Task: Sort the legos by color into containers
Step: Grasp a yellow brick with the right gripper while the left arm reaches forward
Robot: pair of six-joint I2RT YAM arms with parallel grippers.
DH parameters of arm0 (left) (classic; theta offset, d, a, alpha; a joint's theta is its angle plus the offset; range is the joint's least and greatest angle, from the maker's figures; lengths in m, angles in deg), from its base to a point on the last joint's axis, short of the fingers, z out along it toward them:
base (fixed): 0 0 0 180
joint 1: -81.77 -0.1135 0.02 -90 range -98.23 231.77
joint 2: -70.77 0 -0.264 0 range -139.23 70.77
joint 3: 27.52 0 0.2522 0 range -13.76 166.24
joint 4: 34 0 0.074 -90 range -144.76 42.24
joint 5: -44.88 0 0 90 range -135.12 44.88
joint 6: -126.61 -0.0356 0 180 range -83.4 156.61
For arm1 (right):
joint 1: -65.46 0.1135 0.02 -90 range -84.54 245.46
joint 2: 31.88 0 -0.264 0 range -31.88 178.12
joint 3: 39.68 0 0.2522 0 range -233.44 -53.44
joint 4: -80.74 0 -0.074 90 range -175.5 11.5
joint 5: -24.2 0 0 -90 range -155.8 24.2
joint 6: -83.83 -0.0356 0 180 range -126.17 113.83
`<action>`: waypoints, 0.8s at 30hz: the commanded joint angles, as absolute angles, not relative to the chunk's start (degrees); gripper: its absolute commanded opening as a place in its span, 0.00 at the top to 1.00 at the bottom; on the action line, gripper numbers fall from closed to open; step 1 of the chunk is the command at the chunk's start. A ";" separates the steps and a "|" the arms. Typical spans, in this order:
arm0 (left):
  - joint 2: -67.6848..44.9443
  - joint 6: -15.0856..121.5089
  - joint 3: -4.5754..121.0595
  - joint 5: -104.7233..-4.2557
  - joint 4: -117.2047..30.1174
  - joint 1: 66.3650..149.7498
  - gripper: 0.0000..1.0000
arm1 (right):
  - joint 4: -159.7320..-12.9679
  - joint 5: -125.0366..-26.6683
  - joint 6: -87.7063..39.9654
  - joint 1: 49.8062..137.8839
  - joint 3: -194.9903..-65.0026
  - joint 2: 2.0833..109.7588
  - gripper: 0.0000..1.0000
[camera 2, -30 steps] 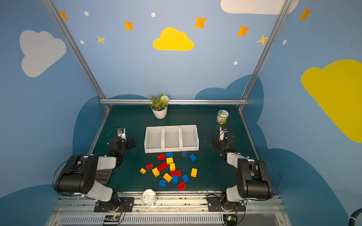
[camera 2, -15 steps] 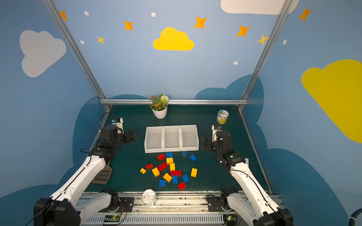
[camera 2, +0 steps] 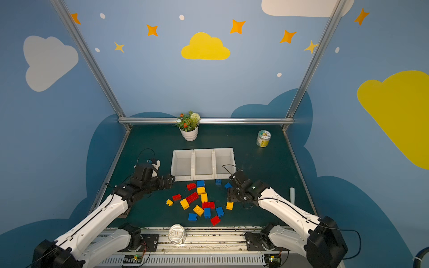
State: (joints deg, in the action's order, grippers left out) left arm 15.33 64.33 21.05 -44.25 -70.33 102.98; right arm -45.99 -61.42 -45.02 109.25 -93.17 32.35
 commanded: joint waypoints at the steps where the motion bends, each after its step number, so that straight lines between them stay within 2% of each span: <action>1: 15.86 66.65 20.28 -43.68 -72.04 104.29 0.00 | -44.08 -62.00 -50.65 111.98 -92.88 34.28 0.25; 9: 16.15 67.37 19.83 -43.77 -72.46 104.88 0.00 | -41.11 -62.00 -53.58 113.77 -96.17 43.42 0.30; 24: 17.37 68.04 18.44 -43.94 -72.05 105.05 0.00 | -44.11 -62.20 -55.55 114.89 -96.73 48.91 0.63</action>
State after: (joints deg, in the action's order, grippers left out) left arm 16.32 67.74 19.15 -44.08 -71.47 104.95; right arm -44.20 -62.40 -54.42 114.69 -95.73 48.67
